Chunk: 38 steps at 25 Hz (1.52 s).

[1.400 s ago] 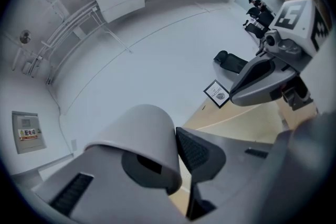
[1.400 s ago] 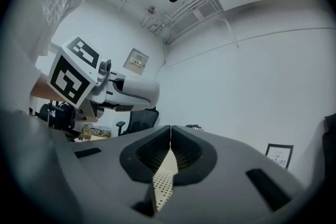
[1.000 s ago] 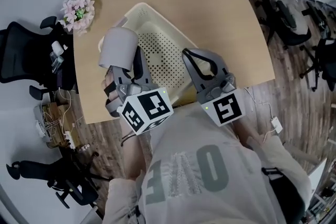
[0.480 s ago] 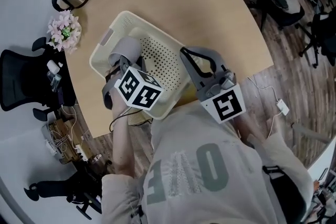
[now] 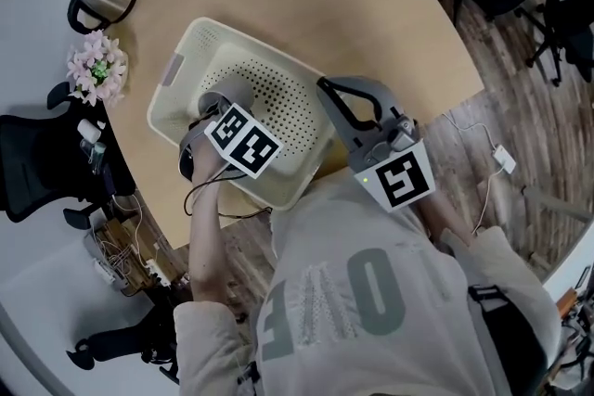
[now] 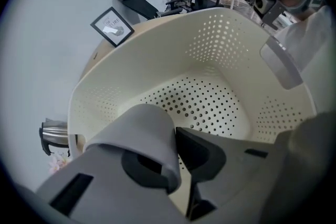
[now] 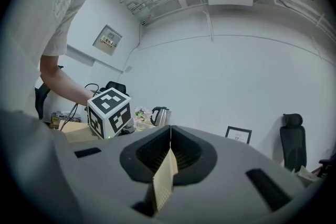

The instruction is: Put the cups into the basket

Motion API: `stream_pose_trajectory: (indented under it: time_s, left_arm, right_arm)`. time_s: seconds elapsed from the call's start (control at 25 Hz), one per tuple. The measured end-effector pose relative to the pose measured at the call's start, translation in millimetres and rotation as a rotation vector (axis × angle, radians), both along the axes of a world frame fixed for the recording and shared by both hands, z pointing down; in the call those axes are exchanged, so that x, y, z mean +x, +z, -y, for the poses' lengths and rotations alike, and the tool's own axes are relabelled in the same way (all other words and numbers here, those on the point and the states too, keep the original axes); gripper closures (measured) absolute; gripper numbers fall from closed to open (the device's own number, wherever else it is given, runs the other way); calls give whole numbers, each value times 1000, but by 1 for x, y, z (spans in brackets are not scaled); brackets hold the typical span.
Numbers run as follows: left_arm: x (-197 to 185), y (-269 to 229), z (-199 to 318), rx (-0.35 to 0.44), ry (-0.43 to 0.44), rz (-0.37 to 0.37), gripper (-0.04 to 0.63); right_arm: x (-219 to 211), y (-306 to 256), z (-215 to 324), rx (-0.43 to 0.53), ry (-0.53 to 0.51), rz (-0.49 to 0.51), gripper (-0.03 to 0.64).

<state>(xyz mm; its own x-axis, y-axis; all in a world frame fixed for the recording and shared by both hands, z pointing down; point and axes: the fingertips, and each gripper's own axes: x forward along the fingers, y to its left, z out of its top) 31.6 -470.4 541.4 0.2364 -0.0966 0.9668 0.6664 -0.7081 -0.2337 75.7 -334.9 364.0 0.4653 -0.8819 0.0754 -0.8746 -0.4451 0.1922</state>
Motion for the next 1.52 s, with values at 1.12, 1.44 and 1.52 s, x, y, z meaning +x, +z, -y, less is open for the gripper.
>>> stream_pose_trajectory:
  time_s: [1.12, 1.44, 1.52]
  left_arm:
    - [-23, 15, -8, 116, 202, 139, 483]
    - [-5, -84, -14, -9, 118, -141, 485]
    - [-2, -115, -21, -29, 112, -237, 486]
  right_arm:
    - [-3, 5, -8, -41, -1, -17, 618]
    - [-13, -10, -10, 10, -47, -38, 618]
    - [-16, -15, -10, 12, -65, -51, 618]
